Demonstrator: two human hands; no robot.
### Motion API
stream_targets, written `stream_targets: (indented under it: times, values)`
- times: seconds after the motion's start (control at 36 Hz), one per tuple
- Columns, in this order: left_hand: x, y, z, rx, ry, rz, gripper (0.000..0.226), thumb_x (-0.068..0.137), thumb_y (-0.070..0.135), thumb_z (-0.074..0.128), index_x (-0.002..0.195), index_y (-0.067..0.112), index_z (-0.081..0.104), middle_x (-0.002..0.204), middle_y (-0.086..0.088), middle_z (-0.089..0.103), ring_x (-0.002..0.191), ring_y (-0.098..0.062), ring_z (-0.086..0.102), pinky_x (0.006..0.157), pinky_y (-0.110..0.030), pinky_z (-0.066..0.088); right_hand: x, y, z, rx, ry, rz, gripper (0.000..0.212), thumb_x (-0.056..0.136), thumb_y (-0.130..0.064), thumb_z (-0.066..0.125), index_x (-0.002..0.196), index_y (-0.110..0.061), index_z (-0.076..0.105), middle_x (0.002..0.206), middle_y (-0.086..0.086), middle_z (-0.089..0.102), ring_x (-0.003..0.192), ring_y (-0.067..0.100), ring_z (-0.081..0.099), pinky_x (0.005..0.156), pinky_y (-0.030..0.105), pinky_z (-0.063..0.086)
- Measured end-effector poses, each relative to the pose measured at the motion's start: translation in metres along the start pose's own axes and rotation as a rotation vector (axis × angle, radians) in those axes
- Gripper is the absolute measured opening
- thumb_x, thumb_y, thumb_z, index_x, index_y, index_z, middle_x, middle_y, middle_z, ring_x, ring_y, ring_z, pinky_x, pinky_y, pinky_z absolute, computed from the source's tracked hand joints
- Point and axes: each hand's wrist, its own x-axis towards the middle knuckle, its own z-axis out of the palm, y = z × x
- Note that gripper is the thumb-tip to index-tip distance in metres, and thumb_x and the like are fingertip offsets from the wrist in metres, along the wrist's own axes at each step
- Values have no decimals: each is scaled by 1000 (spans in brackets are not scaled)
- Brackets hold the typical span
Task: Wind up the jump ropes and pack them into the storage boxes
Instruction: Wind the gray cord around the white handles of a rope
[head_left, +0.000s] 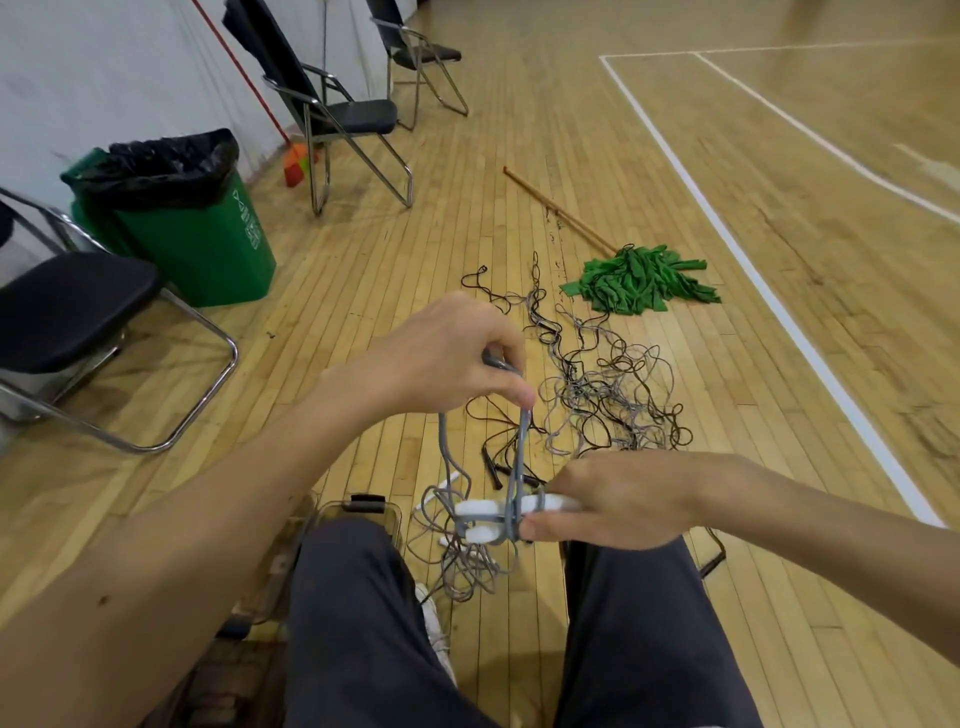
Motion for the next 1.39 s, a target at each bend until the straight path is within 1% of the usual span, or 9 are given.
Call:
stream_targets:
  times: [0.17,0.25,0.36,0.5,0.67,0.81,0.89,1.0,1.39]
  values:
    - [-3,-8,4,-313,-60,-141,28,74,32,87,89,18,68,62,-6,69,58,-13,63,63,-20,49,-13,-17,-6,106,35,-137,51,100,-58,40,74,-14,48,67,3,42,56,14,36,53,25,36]
    - [-6,-12,8,-580,-87,-207,38,75,20,86,100,16,57,68,-16,65,55,-21,50,57,-30,44,-18,-21,-7,208,67,-196,51,99,-58,41,71,-16,47,66,3,42,56,15,37,55,30,37]
    - [-11,-22,21,-842,-68,-286,26,76,20,80,91,11,61,74,-6,63,50,-15,38,45,-24,30,-26,-22,-14,423,137,-212,46,94,-57,44,71,-19,53,57,-7,45,51,9,42,53,17,38]
    - [-12,-21,46,-1011,-23,-290,7,77,26,78,77,22,73,74,7,70,62,-10,59,57,-22,46,-29,-19,-24,546,232,-254,54,101,-57,46,71,-13,57,53,-13,42,45,4,38,46,12,34]
    - [-25,-17,65,-1056,21,-263,16,88,9,67,84,25,71,88,-16,57,75,-26,48,69,-32,44,-29,-15,-30,588,328,-251,51,89,-60,53,70,-13,57,53,-7,42,44,10,37,42,18,33]
    - [-16,-7,80,-1074,49,-372,50,100,7,53,55,27,59,50,10,40,49,-8,29,52,-25,24,-29,-10,-36,512,408,-225,25,85,-34,73,65,-26,61,53,-1,45,43,17,40,40,27,32]
    - [-15,-5,90,-1100,78,-398,41,99,26,55,61,26,70,53,6,46,49,-9,32,51,-24,27,-29,-4,-39,531,444,-200,34,95,-15,70,64,-20,57,51,-3,43,41,14,37,40,24,30]
    - [-17,-2,94,-1076,90,-371,46,84,52,51,74,8,60,53,7,48,50,-8,39,51,-21,32,-27,4,-42,587,473,-130,35,95,-13,68,64,-12,51,48,-4,45,40,15,36,40,24,31]
    - [-26,9,109,-1115,104,-434,50,96,47,44,75,5,60,53,-3,59,50,-16,54,55,-26,49,-6,48,-42,544,582,101,27,94,-25,70,84,-4,56,63,4,51,51,20,43,44,30,36]
